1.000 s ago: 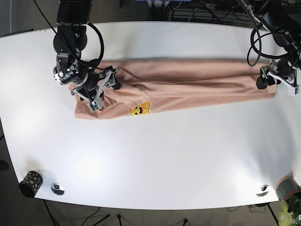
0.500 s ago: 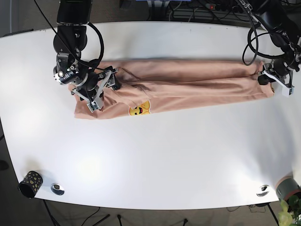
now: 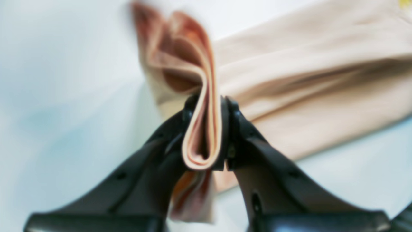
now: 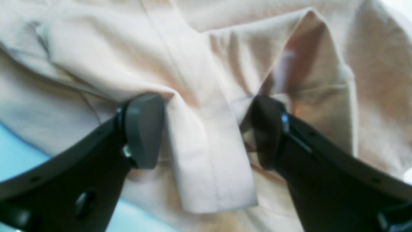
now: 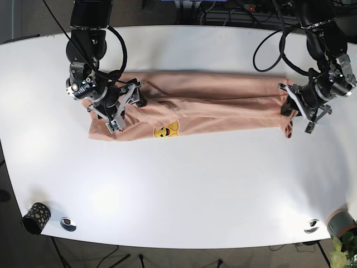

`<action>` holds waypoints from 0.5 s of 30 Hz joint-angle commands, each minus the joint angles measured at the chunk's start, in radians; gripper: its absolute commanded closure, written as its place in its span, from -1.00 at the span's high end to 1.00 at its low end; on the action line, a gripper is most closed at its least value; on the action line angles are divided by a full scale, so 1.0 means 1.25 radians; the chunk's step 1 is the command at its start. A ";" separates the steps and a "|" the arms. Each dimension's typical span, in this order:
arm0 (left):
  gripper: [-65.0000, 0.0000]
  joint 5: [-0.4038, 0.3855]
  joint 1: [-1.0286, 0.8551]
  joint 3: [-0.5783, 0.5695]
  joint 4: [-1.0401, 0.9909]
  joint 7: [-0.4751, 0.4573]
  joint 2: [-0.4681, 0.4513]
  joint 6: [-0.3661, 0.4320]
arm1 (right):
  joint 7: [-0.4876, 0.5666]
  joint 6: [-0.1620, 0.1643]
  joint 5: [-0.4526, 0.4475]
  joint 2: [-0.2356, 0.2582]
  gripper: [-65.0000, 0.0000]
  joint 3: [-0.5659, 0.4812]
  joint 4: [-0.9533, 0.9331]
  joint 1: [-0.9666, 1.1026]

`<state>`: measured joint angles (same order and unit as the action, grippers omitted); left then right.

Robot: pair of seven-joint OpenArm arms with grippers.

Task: Fold the T-shirt properly
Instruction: 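Move the left gripper inward and grasp the strip near its middle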

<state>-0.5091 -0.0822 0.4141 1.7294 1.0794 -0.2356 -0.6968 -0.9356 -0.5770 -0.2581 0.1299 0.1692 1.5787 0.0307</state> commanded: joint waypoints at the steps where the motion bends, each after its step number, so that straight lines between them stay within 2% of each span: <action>1: -0.85 -0.013 0.010 -0.048 0.047 -0.016 0.017 -0.001 | 0.005 -0.001 -0.004 0.005 0.26 0.002 0.014 -0.008; 10: -0.85 -0.012 0.016 -0.183 0.052 -0.016 0.079 -0.001 | 0.005 -0.001 -0.004 0.005 0.26 0.002 0.013 -0.008; 13: -0.84 0.021 0.016 -0.199 0.052 -0.016 0.103 -0.001 | 0.005 -0.001 -0.004 0.005 0.26 0.002 0.014 -0.008; 15: -0.83 0.067 0.016 -0.201 0.052 -0.016 0.129 -0.001 | 0.005 -0.001 -0.004 0.005 0.26 0.002 0.014 -0.008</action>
<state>-0.4442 -0.0772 0.1612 1.7775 1.0779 -0.0933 -0.6968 -0.9356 -0.5770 -0.2581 0.1299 0.1692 1.5787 0.0307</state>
